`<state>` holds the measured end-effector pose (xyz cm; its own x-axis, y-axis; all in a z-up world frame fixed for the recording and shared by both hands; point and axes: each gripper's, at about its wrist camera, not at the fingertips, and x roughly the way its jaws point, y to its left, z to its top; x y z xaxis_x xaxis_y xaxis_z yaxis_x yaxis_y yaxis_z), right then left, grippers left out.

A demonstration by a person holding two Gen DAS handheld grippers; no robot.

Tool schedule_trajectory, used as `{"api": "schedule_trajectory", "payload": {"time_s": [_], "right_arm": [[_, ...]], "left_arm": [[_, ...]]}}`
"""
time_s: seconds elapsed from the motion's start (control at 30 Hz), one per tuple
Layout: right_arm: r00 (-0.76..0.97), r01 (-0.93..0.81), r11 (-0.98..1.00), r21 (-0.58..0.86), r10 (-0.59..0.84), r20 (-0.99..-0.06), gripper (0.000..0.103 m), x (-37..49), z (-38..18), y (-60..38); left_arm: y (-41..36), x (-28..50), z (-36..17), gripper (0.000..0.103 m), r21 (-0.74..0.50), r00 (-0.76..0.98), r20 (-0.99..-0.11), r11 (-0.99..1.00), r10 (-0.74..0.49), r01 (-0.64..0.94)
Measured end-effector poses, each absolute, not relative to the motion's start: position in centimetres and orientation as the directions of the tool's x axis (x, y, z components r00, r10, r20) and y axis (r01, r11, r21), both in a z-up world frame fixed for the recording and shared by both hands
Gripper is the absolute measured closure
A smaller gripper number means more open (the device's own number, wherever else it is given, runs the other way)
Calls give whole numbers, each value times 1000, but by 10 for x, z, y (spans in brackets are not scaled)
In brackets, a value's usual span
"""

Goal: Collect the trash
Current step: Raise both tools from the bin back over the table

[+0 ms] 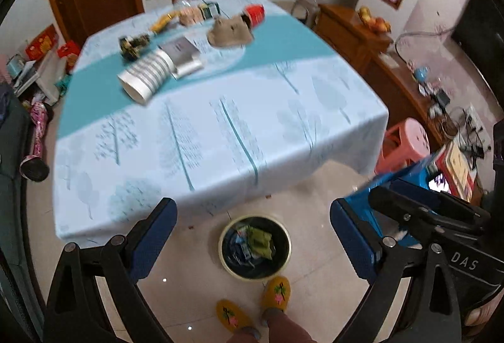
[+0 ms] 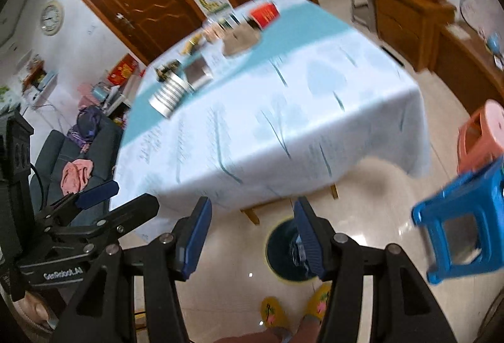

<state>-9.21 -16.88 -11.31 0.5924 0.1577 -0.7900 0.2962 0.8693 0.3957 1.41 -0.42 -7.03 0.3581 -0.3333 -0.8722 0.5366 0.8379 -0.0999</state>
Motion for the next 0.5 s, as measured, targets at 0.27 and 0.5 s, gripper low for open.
{"api": "schedule_trajectory", "payload": {"time_s": [0.27, 0.5], "right_arm": [[644, 200, 899, 390, 179, -743, 48, -67, -72, -177], [665, 117, 914, 388, 219, -714, 48, -35, -54, -184]], "left_arm": [[-2, 35, -32, 6, -82, 440, -843, 882, -310, 465], [-7, 51, -12, 6, -32, 505, -825, 913, -253, 406]]}}
